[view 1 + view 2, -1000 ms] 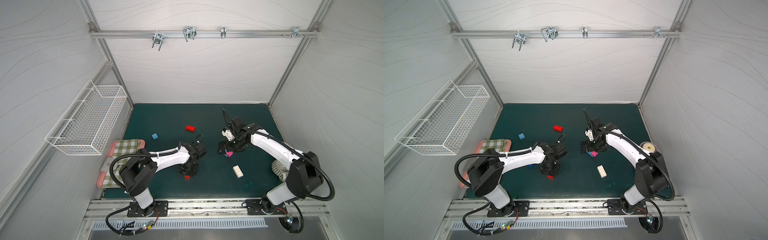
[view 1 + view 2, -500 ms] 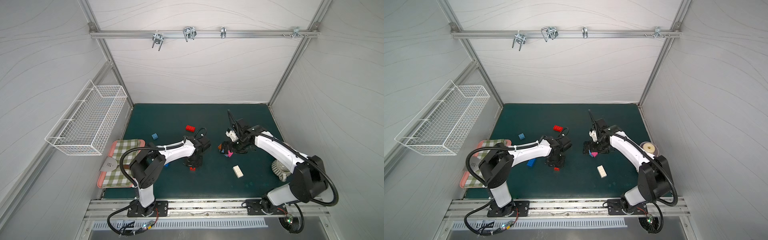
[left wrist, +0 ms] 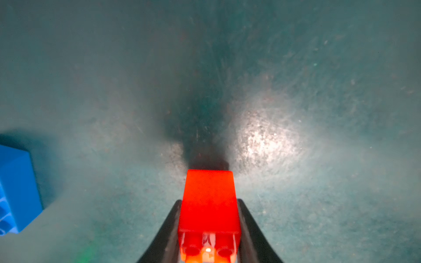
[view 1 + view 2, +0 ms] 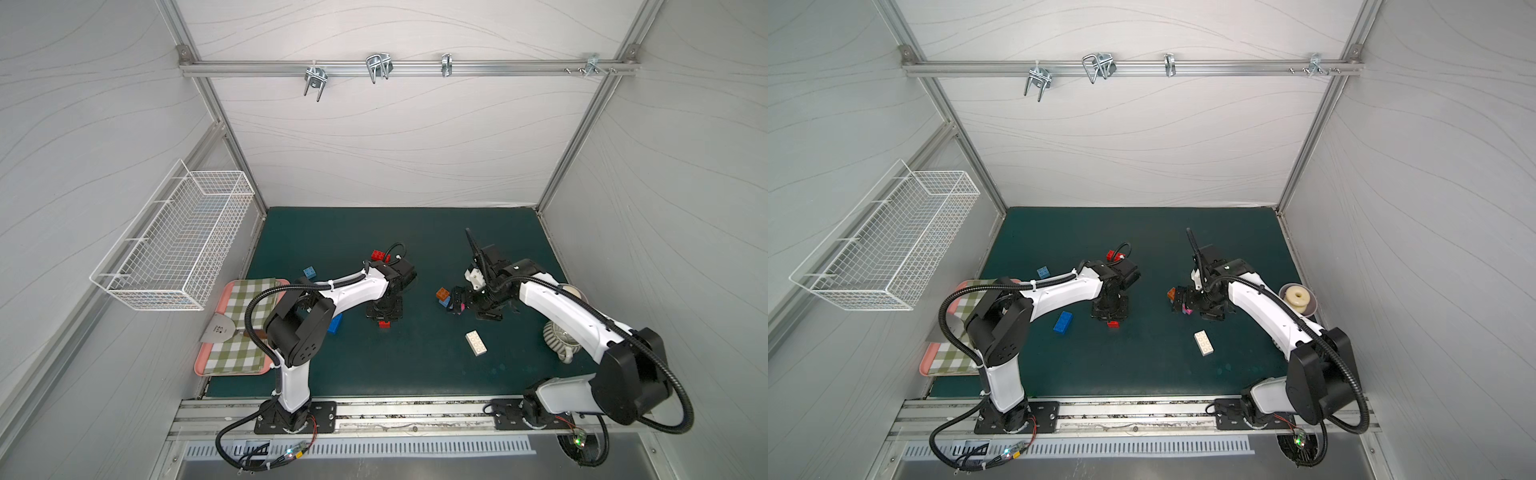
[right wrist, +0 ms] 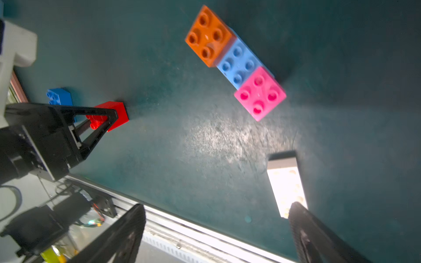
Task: Assemble a carrot with lego
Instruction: Move the lego brick at the center of the board.
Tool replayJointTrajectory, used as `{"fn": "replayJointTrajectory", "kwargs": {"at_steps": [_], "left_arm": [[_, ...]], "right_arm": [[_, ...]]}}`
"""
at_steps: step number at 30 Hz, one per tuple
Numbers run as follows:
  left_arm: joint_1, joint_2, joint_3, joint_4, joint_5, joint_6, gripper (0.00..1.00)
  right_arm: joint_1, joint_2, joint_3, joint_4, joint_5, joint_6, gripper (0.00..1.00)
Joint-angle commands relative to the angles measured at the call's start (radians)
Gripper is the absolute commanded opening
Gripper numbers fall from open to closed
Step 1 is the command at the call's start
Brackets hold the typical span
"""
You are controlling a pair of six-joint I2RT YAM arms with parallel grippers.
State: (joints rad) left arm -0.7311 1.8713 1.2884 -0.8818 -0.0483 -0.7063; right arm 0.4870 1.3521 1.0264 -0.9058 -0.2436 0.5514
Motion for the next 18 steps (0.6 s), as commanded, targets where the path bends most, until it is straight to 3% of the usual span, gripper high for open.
{"fn": "replayJointTrajectory", "kwargs": {"at_steps": [1, 8, 18], "left_arm": [[0.002, 0.014, 0.024, -0.018, -0.008, -0.025, 0.49], [0.010, -0.014, 0.044, -0.036, -0.014, -0.032, 0.65], [0.016, -0.119, 0.049, -0.081, -0.045, -0.035, 0.74]], "right_arm": [[-0.006, -0.059, -0.036, -0.076, 0.013, 0.163, 0.99], [-0.004, -0.191, -0.180, -0.113, 0.064, 0.460, 0.99], [-0.012, -0.170, -0.300, -0.044, 0.093, 0.625, 0.99]]}}
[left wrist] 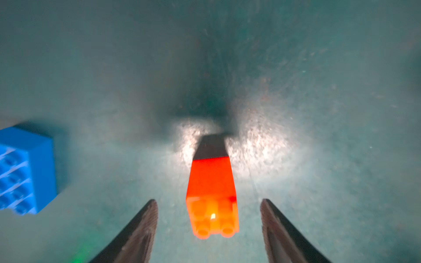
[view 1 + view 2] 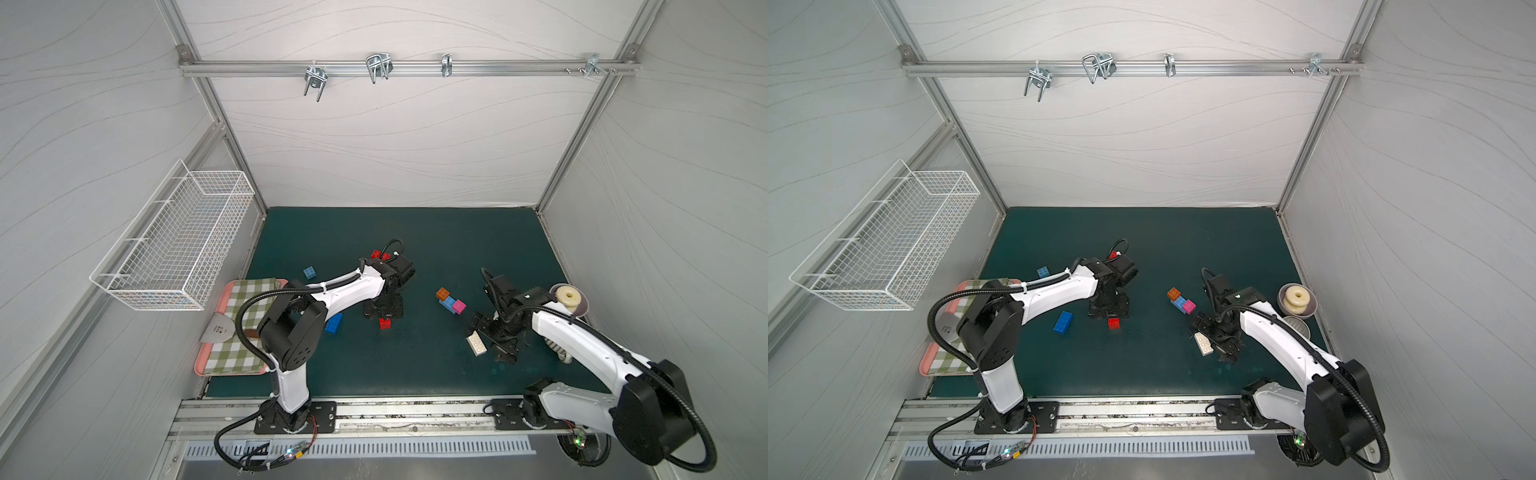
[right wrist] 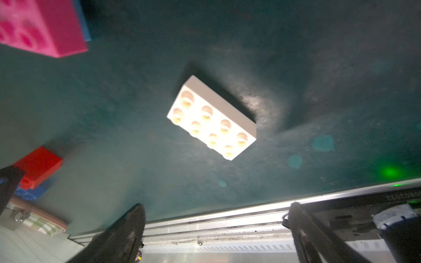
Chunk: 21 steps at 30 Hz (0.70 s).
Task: Assemble a carrot with lego
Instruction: Move the lego brick at the center of the board, then pick up the lego brick from the center of the board.
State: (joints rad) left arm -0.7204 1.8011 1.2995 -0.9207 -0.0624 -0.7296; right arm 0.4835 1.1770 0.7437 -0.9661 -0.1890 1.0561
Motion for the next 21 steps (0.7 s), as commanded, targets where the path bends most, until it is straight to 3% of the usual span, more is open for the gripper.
{"fn": "replayJointTrajectory", "kwargs": {"at_steps": [1, 11, 21], "left_arm": [[0.006, -0.057, 0.036, -0.047, -0.033, -0.012, 0.74], [0.006, -0.112, 0.000, -0.060, -0.041, -0.030, 0.76], [0.006, -0.142, -0.023, -0.060, -0.054, -0.043, 0.77]], "right_arm": [[-0.010, 0.008, -0.022, 0.026, 0.046, 0.144, 0.99], [-0.011, 0.067, -0.034, 0.103, 0.108, 0.350, 0.99], [0.003, 0.121, -0.051, 0.190, 0.162, 0.406, 0.99]]}}
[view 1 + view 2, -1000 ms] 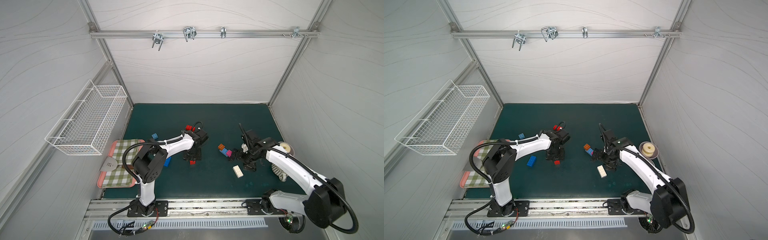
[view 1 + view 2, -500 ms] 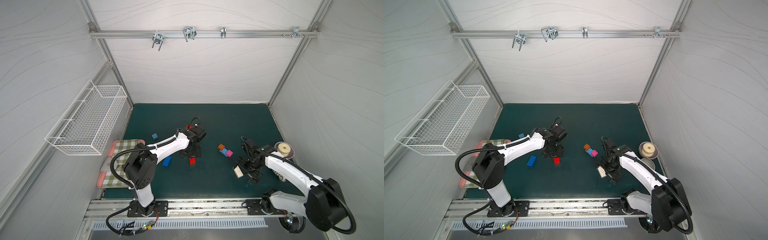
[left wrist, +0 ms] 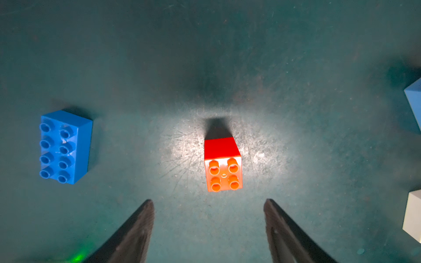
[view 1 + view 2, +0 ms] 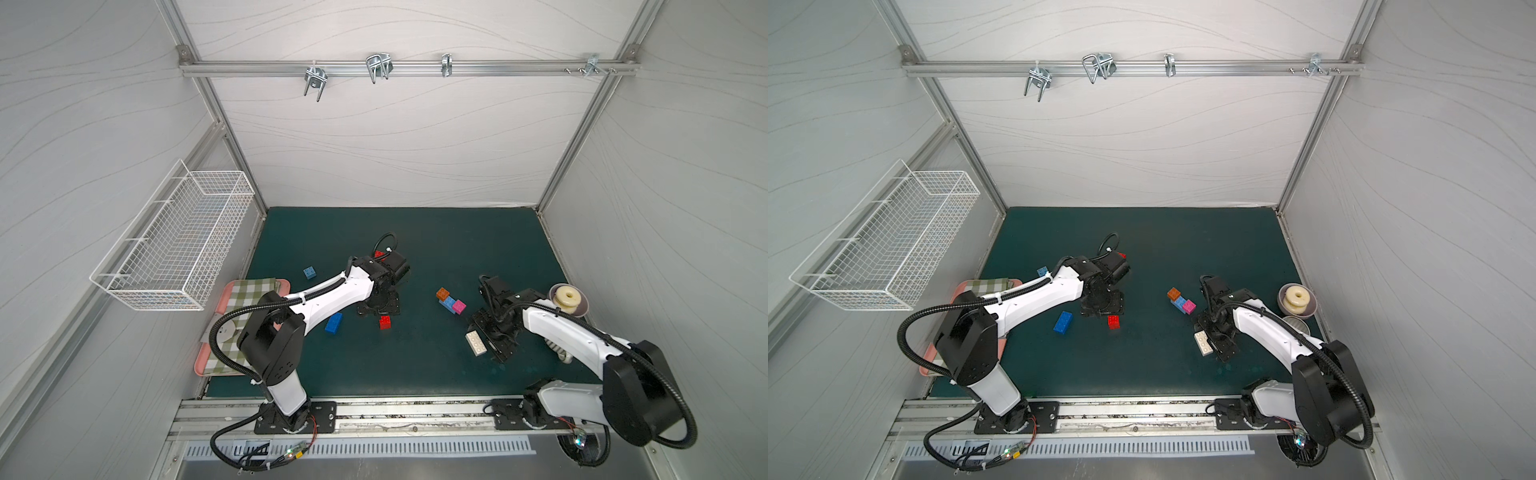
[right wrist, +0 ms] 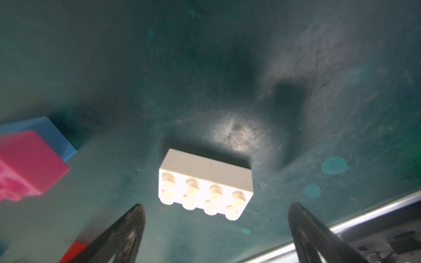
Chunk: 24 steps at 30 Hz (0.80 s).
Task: Assemble a carrot with lego
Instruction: Pick up the lego brick from the center of the board.
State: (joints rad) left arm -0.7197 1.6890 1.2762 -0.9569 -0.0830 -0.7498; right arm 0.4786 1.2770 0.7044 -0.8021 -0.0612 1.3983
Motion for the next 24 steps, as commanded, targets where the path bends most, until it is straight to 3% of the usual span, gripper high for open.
{"fn": "replayJointTrajectory", "kwargs": {"at_steps": [1, 6, 11, 24], "left_arm": [[0.005, -0.031, 0.000, -0.023, -0.034, -0.022, 0.77], [0.008, -0.038, -0.003, -0.025, -0.041, -0.023, 0.77], [0.012, -0.049, -0.009, -0.025, -0.043, -0.022, 0.78], [0.024, -0.076, -0.023, -0.025, -0.044, -0.026, 0.78]], "right_arm": [[0.012, 0.031, -0.017, 0.038, 0.032, 0.072, 0.99], [0.041, 0.069, -0.023, 0.074, 0.039, 0.088, 0.93], [0.049, 0.069, -0.017, 0.061, 0.066, 0.091, 0.77], [0.056, 0.081, -0.027, 0.090, 0.044, 0.063, 0.57]]}}
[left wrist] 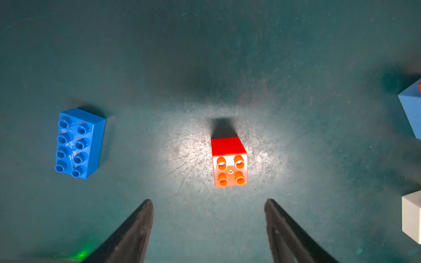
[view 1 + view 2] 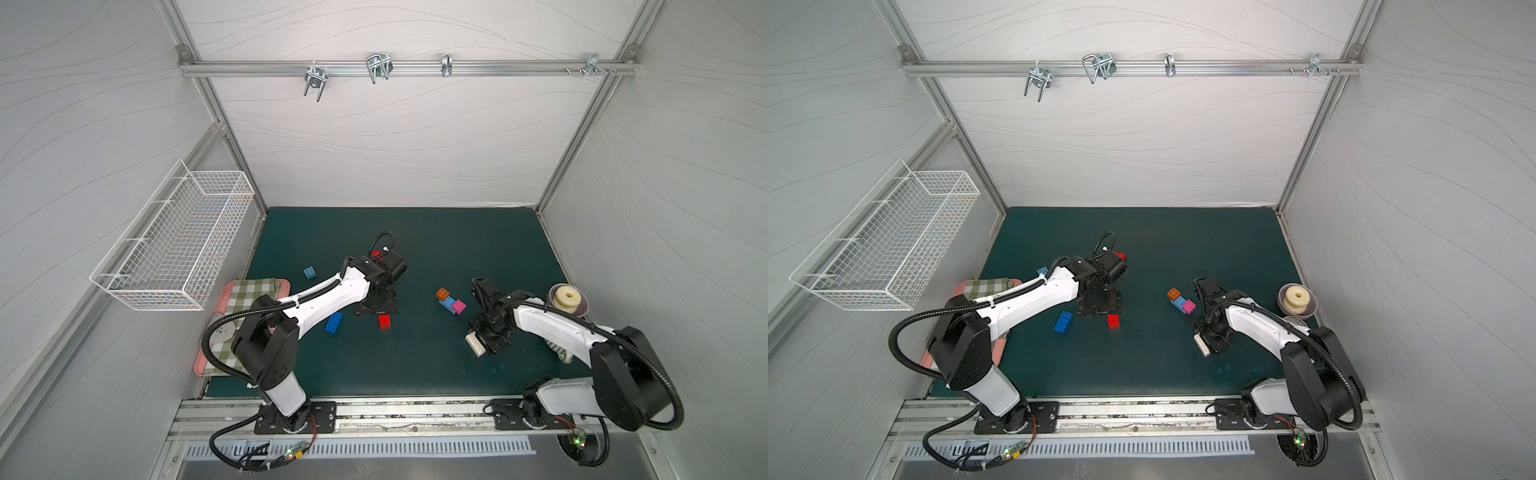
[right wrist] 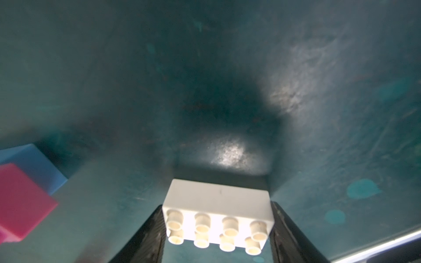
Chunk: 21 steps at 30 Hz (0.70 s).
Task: Assemble a carrot with lego
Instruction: Pick up the lego brick from the center of the board.
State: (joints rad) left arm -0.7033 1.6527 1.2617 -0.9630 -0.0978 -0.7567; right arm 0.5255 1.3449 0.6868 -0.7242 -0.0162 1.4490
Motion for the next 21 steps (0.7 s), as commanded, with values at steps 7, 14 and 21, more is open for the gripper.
{"fn": "replayJointTrajectory", "kwargs": {"at_steps": [7, 14, 21], "left_arm": [[0.064, -0.130, -0.068, -0.015, -0.012, -0.001, 0.79], [0.157, -0.252, -0.172, 0.018, 0.064, 0.055, 0.81], [0.270, -0.357, -0.278, 0.047, 0.152, 0.099, 0.81]], "right_arm": [[0.046, 0.035, 0.091, 0.004, -0.033, -0.165, 0.54], [0.180, 0.151, 0.295, -0.046, -0.062, -0.361, 0.54], [0.320, 0.337, 0.564, -0.099, -0.089, -0.524, 0.54]]}}
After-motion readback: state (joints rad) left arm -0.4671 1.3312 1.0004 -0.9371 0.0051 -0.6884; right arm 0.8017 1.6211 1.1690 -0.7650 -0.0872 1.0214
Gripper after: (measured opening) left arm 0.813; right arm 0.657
